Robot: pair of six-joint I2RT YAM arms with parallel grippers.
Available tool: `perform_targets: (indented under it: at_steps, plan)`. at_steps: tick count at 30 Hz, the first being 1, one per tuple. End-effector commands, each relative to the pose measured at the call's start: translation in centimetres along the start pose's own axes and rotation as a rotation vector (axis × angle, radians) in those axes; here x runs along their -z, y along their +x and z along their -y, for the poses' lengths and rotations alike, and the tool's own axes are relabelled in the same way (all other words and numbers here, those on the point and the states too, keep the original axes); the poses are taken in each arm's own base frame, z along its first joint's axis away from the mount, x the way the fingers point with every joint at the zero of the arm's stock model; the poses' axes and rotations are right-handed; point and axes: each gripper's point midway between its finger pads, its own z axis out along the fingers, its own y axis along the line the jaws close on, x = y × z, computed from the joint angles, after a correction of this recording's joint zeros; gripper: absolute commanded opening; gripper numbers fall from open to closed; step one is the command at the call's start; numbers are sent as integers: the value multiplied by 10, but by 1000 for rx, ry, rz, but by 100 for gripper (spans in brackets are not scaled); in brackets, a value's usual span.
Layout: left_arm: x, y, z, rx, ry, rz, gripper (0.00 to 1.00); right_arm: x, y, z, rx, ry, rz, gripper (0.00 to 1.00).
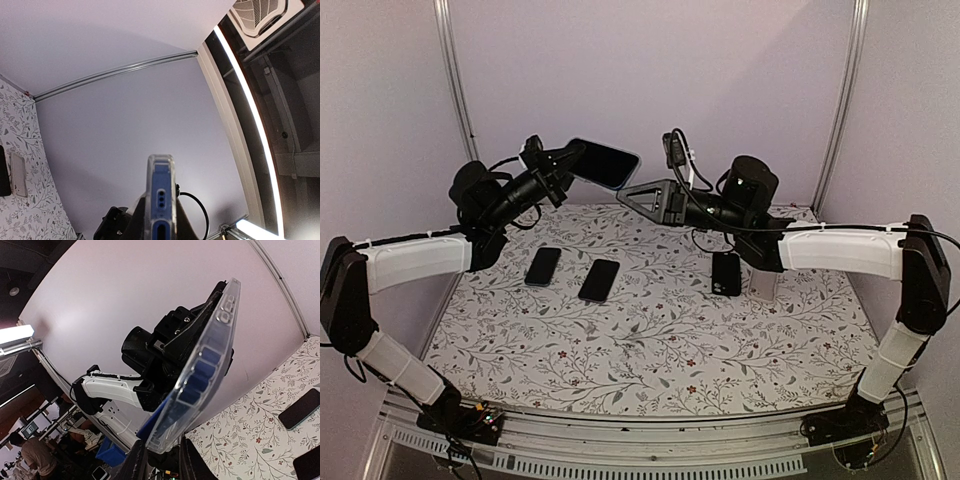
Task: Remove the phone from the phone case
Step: Remove the bottom left corner of the phone case from the phone.
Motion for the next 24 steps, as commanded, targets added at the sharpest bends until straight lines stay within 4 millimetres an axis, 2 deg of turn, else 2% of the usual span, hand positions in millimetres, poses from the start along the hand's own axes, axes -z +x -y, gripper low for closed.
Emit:
perform_targets:
  at_steps: [1,12,18,24]
  plan:
    - [5,14,65,-76,208,-39,0,1,14,48,-104,137,-17,20]
    - [4,17,70,-181,200,-43,0,1,21,71,-235,201,-36,20]
    - [1,21,60,-285,113,-62,0,0,21,86,-268,296,-49,19]
    - [-3,31,49,-307,90,-110,0,-5,16,92,-262,327,-52,19]
